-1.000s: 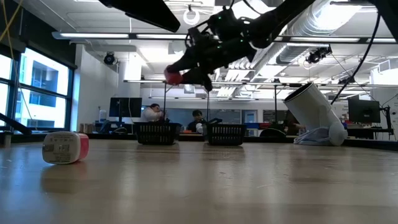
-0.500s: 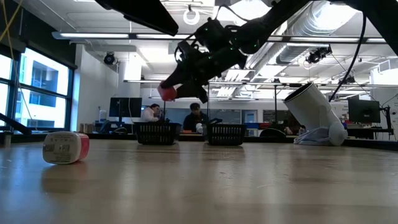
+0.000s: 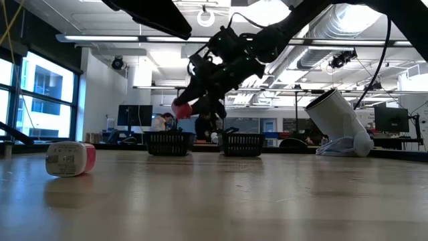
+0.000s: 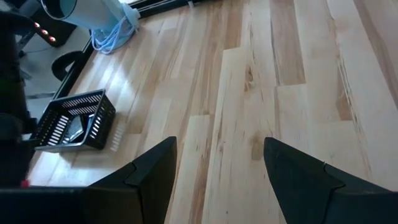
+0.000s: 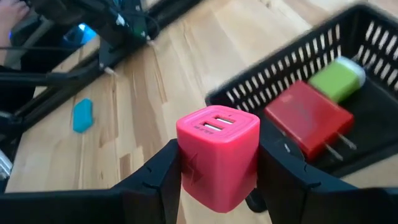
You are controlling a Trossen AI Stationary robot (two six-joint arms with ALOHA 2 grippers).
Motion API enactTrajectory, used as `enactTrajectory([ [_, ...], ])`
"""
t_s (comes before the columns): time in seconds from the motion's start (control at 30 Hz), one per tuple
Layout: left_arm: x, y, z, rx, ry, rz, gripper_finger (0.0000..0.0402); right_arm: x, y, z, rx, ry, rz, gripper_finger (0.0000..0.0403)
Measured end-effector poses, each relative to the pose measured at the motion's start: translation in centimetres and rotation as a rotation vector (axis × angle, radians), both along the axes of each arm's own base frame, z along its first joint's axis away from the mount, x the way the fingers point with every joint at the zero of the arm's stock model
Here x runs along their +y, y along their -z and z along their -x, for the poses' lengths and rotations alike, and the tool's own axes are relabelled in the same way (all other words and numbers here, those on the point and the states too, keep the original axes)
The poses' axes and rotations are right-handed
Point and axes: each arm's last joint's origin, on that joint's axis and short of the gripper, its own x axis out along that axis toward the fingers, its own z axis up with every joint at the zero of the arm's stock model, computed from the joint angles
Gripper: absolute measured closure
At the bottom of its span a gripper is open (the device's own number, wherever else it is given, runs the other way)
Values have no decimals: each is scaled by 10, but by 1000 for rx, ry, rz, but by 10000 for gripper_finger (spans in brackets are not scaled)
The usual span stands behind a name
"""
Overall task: Pick & Place Office items
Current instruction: Put the pink charger adapter into the left black bin, then put the white and pink charger adapter into the left black bin
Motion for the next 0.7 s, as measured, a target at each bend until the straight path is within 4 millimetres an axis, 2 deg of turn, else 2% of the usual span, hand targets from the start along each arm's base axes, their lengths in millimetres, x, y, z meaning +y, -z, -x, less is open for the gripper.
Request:
enactTrajectory([
  [0.27, 0, 0, 0, -2, -4, 10, 172, -3, 4, -2, -23, -9, -26, 233],
  [0.57, 0, 1, 0, 11, 10, 34, 172, -3, -6, -10, -157, 5, 9, 117],
  [0.7, 0, 2, 1, 19, 10, 32, 172, -3, -6, -10, -157, 29, -2, 76],
])
